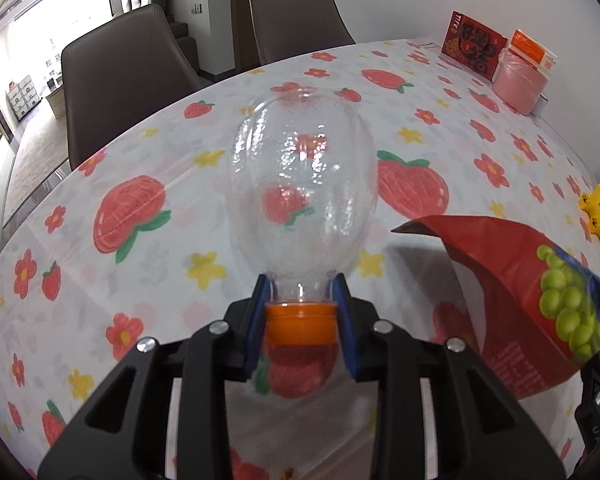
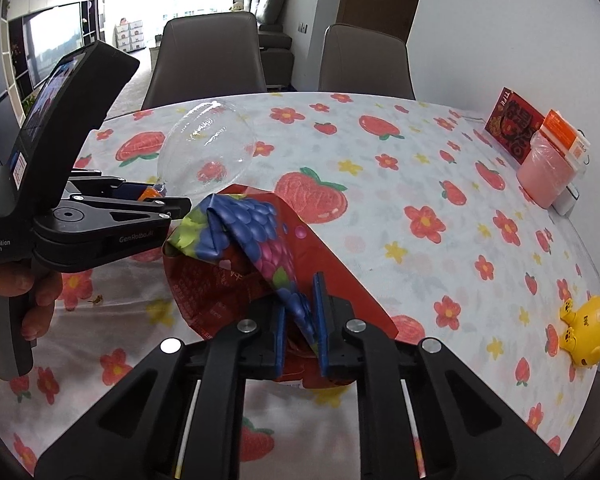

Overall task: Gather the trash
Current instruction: 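Carry the plastic bottle and red snack bag over the grey bin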

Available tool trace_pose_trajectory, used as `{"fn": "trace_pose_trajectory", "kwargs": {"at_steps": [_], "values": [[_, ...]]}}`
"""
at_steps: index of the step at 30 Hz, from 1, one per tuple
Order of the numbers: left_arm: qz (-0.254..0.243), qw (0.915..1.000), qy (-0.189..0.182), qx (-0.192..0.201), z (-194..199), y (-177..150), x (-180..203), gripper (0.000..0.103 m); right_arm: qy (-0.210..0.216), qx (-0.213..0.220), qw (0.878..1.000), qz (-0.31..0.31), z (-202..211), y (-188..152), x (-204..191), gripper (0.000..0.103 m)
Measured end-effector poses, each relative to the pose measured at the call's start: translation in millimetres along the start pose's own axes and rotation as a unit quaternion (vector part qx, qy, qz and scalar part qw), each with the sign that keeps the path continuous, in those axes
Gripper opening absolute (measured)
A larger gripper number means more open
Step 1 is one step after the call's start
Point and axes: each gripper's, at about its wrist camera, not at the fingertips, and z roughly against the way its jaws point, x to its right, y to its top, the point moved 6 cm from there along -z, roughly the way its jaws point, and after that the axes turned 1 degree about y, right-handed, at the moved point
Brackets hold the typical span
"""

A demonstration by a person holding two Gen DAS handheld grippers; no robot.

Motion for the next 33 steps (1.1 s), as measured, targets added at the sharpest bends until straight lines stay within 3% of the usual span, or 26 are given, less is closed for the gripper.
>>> {"fn": "trace_pose_trajectory", "kwargs": {"at_steps": [7, 16, 25, 33], "values": [[-0.003, 0.9999, -0.008, 0.009, 44.0, -15.8, -15.1, 0.032, 0.007, 0.006, 1.0, -0.02, 35.6, -3.6, -15.6, 0.005], [0.003, 0.9998, -0.015, 0.012, 113.2, -59.5, -44.6, 0.032, 0.024, 0.017, 0.999, -0.031, 100.5, -16.6, -53.5, 0.004], [0.014, 0.9992, -0.003, 0.036, 208.7, -123.5, -88.3, 0.032, 0.053, 0.037, 0.998, -0.014, 177.1, -30.7, -112.0, 0.004], [0.065, 0.9961, 0.031, 0.052, 283.8, -197.4, -165.4, 0.032, 0.091, 0.057, 0.994, 0.034, 225.4, -35.8, -197.6, 0.004]]}}
